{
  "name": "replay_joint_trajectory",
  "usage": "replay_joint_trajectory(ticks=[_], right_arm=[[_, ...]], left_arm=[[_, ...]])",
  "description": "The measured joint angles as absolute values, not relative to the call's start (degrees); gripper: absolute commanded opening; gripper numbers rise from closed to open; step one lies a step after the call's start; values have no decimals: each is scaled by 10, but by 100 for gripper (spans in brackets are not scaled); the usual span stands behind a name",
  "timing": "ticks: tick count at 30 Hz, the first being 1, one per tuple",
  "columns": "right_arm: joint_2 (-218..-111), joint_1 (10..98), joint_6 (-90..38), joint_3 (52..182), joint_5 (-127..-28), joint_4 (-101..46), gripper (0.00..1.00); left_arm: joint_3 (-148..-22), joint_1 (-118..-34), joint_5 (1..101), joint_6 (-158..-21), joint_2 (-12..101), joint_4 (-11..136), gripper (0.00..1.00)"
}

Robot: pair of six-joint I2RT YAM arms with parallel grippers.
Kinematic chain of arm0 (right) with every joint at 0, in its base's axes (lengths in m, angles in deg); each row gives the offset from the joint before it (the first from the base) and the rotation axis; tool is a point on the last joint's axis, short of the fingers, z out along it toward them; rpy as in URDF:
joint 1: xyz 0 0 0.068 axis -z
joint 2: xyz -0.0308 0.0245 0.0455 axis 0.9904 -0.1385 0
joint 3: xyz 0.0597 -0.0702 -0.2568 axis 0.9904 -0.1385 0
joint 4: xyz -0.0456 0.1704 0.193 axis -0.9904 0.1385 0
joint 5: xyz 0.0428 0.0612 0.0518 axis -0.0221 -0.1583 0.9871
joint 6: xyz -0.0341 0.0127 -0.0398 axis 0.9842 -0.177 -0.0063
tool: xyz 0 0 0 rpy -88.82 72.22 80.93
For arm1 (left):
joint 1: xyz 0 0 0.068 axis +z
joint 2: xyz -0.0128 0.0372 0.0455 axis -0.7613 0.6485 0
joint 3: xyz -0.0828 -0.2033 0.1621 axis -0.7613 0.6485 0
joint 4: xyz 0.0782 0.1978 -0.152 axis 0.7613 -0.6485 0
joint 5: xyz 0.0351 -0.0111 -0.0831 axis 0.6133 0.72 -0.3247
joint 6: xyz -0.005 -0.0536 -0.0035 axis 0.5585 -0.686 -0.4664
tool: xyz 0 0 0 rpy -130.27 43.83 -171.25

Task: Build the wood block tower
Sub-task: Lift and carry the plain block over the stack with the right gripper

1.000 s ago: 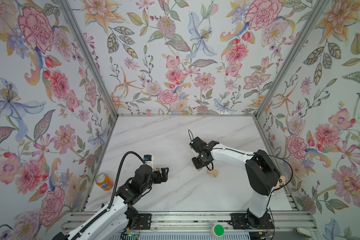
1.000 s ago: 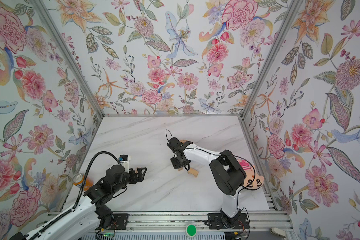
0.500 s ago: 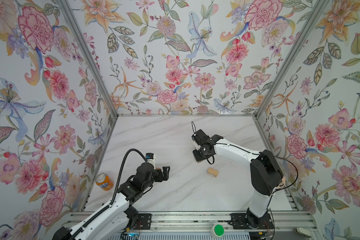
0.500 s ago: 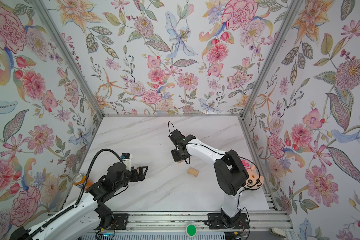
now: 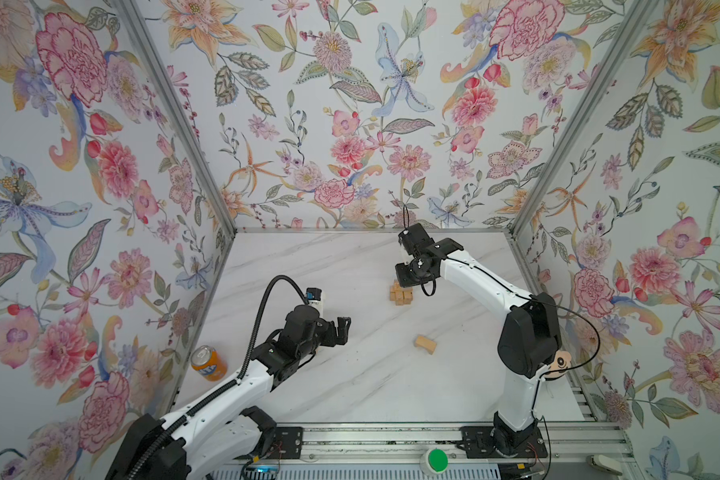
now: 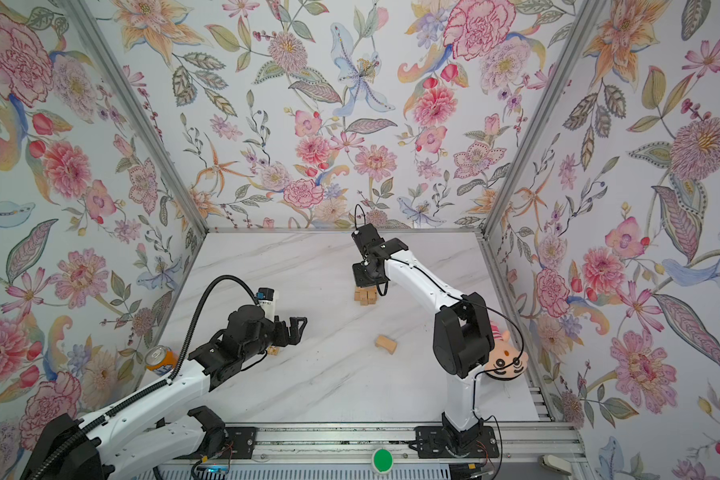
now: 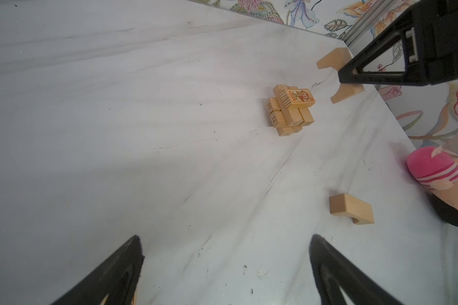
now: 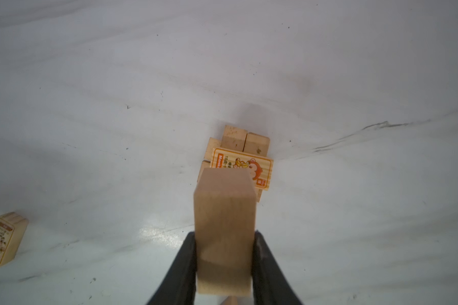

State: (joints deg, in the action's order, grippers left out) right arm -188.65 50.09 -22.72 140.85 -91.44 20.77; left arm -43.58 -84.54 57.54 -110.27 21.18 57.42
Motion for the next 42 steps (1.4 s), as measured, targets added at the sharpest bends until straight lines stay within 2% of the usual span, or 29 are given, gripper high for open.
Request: replay_joint_trajectory(ticks=[9, 30, 42], right_arm=[[-1963, 515, -227, 1462, -914, 243, 32], [-1984, 526, -234, 1497, -914, 264, 32], [-2006, 526, -239, 1504, -914, 273, 32]], left_arm=[[-457, -845, 561, -1094, 257, 596, 99], [-461, -845, 556, -1081, 265, 600, 99], [-466, -845, 501, -1053, 265, 625, 99]])
